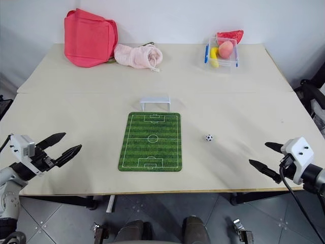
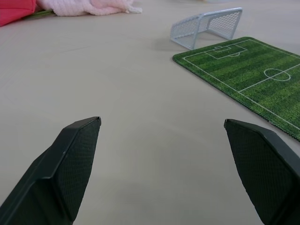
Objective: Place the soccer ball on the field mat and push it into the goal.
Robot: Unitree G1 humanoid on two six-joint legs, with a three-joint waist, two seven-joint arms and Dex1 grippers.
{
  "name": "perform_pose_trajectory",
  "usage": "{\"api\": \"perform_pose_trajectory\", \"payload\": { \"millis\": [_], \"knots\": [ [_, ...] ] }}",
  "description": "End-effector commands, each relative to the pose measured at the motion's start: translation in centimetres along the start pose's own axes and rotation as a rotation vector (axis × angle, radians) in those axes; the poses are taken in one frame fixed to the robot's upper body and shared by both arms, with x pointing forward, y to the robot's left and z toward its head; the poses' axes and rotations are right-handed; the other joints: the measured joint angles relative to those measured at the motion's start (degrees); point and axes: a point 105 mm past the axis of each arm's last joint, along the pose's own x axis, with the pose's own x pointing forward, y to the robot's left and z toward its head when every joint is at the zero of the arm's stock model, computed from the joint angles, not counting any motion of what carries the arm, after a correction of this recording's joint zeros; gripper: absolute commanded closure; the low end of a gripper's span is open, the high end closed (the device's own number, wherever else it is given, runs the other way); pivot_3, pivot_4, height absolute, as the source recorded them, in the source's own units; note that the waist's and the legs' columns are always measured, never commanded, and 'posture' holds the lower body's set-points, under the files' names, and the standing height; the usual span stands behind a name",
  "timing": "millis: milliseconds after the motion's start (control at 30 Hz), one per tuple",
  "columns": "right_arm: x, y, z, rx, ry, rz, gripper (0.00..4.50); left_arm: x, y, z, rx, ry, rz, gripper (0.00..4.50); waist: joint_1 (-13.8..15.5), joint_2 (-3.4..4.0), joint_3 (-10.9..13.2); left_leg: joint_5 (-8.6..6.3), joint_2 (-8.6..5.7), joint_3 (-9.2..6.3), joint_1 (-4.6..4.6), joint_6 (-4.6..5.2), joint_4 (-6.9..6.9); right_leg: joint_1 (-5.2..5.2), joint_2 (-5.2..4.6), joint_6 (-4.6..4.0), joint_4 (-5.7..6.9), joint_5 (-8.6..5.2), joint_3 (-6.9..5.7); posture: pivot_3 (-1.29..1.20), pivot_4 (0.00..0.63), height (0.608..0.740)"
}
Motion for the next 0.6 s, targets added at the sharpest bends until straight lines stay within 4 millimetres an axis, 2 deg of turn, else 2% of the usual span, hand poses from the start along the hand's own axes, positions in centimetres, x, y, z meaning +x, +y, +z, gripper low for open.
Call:
{"api": "perform_pose_trajectory", "payload": {
  "millis": [33, 333, 367, 500, 600],
  "knots": [
    [-0.8, -0.8, 1.1, -0.039, -0.025, -0.041, 0.00, -0.1, 0.1, 0.8, 0.006, -0.019, -0.015, 0.03, 0.01, 0.00, 0.00, 0.00, 0.00, 0.00, 0.00, 0.00, 0.00, 0.00, 0.00, 0.00, 0.00, 0.00, 0.00, 0.00, 0.150, 0.740],
    [-0.9, -1.2, 1.2, -0.019, -0.007, -0.058, 0.00, 0.5, 0.3, 1.4, -0.002, -0.039, 0.007, 0.03, 0.02, 0.00, 0.00, 0.00, 0.00, 0.00, 0.00, 0.00, 0.01, 0.00, 0.00, 0.00, 0.01, 0.00, 0.00, 0.00, 0.150, 0.740],
    [-0.8, -1.2, 1.7, 0.001, 0.000, -0.047, 0.00, 0.6, 0.2, 1.7, -0.002, -0.038, -0.002, 0.03, 0.01, 0.00, 0.00, 0.00, 0.00, 0.00, 0.00, 0.00, 0.01, 0.00, 0.00, 0.00, 0.01, 0.00, 0.00, 0.00, 0.150, 0.740],
    [0.1, -0.4, 5.9, -0.045, -0.081, 0.000, 0.00, 1.5, -0.8, 3.1, 0.008, -0.054, -0.063, 0.03, -0.18, 0.00, 0.00, 0.00, 0.03, 0.00, 0.00, 0.00, 0.04, -0.01, 0.00, 0.00, 0.06, 0.00, 0.03, 0.00, 0.150, 0.740],
    [1.3, 0.5, 7.3, -0.040, -0.059, 0.066, 0.00, 2.2, -2.2, 4.1, 0.002, -0.080, -0.141, 0.03, -0.04, 0.00, 0.00, 0.01, 0.03, -0.01, 0.01, -0.01, 0.06, -0.01, -0.01, 0.00, 0.10, 0.00, 0.05, 0.00, 0.150, 0.740]
  ]
}}
